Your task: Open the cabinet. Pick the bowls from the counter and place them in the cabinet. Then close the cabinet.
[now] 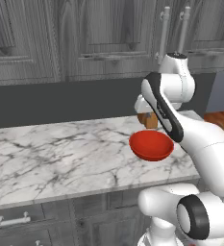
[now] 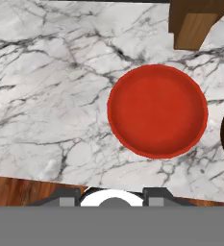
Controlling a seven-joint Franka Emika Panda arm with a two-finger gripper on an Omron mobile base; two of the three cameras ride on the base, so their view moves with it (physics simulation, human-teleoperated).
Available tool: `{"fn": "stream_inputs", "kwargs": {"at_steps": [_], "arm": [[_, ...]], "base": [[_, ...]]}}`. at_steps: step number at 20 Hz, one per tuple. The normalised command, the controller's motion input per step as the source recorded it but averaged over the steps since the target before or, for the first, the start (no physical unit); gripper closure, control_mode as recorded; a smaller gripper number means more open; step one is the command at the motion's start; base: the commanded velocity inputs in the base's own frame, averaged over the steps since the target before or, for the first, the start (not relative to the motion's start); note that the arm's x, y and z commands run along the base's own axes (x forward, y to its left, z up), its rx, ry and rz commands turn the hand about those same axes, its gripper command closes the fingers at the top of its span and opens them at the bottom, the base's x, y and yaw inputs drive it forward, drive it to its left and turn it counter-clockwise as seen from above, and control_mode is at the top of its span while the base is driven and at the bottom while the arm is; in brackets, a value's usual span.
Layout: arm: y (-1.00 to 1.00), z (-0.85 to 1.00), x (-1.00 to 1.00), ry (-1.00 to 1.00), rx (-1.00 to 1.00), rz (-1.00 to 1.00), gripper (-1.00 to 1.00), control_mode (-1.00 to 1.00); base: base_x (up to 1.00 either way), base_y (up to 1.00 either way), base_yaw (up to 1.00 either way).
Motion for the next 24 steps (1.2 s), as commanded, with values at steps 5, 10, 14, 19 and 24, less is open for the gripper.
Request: {"fn": "stream_inputs", "kwargs": {"at_steps": [5,10,14,19,24], "arm": [[0.01,0.06,-0.29,-0.08,0.00,0.00,-1.00,-1.00],[-0.11,0.59,-0.62,-0.08,-0.01,0.00,-1.00,-1.00],[-0.41,0.66,-0.52,-0.01,0.00,0.00,-1.00,-1.00],[-0.34,0.45,-0.23,-0.03,-0.03,0.00,-1.00,-1.00],[-0.28,0.16,-0.09,-0.07,-0.04,-0.01,-1.00,-1.00]], "base": [[0.00,0.00,0.00],[0.00,0.00,0.00],[0.00,0.00,0.00],[0.00,0.00,0.00],[0.00,0.00,0.00]]}}
